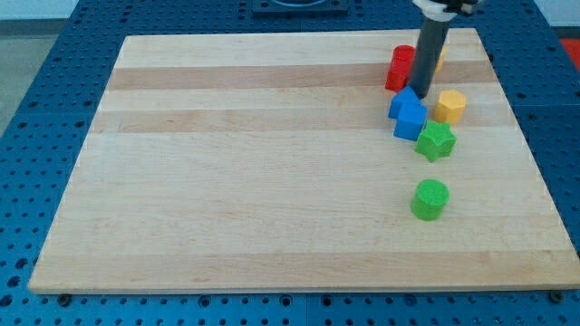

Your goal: Push the red circle parallel left to the red star

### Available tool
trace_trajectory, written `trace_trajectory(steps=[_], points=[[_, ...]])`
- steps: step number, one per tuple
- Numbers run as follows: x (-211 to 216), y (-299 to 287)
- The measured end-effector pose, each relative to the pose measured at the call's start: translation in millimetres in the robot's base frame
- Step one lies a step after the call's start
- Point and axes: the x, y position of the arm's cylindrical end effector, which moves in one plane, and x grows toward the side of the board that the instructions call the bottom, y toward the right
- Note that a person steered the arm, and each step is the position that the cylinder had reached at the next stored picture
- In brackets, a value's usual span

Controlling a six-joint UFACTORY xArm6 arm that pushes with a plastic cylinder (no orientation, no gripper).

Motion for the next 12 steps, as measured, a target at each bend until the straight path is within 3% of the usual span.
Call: trace_trajectory(steps=[1,3,6,12], points=[[0.0,-11.9],[-1.8,38.8],[-74.8,32.0],[-74.7,-77.2]])
